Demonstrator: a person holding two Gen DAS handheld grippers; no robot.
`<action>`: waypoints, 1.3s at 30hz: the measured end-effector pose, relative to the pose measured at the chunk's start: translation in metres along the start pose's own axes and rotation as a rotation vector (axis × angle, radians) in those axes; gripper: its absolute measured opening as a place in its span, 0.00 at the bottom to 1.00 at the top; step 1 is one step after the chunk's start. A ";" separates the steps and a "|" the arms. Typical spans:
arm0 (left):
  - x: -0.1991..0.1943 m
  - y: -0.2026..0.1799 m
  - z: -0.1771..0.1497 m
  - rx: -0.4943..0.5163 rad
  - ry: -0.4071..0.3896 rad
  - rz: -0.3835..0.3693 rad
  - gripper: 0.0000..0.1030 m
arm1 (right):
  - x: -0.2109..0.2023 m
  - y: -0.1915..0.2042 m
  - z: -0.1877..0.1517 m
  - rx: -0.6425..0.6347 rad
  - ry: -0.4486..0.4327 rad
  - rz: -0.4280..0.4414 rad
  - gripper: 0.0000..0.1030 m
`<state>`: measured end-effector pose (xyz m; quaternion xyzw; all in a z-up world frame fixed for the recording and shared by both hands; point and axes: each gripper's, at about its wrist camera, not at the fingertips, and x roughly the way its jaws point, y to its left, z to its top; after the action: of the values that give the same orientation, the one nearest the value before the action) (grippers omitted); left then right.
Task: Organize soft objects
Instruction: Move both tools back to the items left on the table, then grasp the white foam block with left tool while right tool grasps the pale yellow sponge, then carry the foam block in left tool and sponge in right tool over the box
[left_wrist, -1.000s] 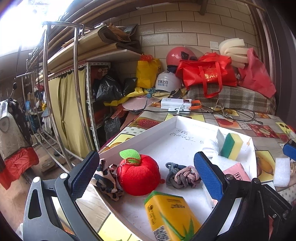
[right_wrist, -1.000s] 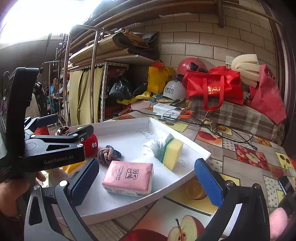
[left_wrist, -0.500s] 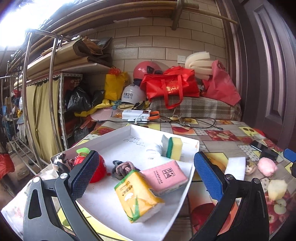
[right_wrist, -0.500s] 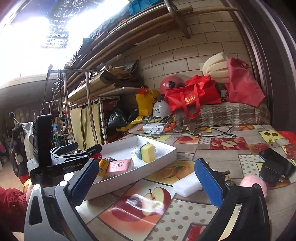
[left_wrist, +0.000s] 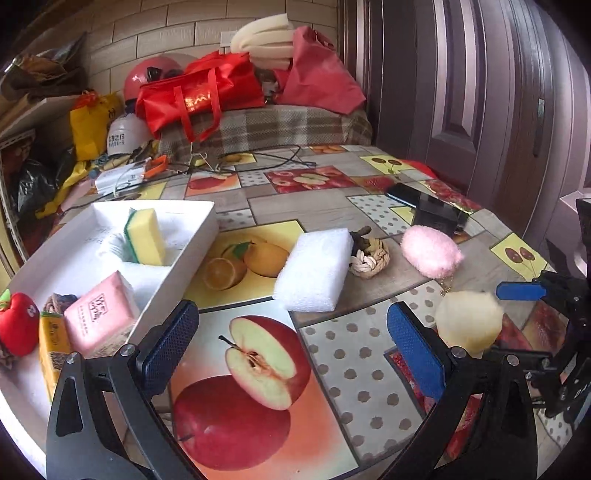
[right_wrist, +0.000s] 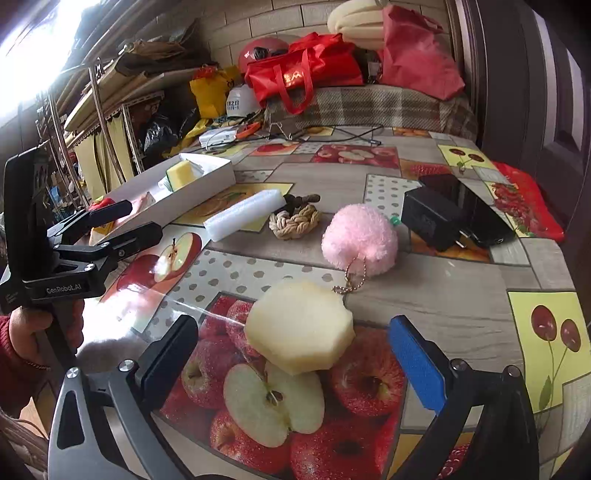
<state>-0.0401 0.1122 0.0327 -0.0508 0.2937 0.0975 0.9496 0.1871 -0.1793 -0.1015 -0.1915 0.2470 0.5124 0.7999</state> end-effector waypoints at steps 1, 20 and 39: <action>0.007 0.001 0.002 -0.018 0.020 -0.007 1.00 | 0.005 0.000 0.000 -0.001 0.017 -0.004 1.00; 0.095 -0.002 0.030 -0.065 0.249 -0.081 0.92 | 0.019 -0.008 0.003 0.047 0.069 0.010 0.66; 0.053 -0.013 0.034 -0.004 0.020 0.073 0.58 | 0.004 -0.006 0.005 0.052 -0.025 0.002 0.62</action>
<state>0.0242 0.1131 0.0306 -0.0430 0.3047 0.1322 0.9422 0.1950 -0.1760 -0.0991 -0.1641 0.2504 0.5091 0.8069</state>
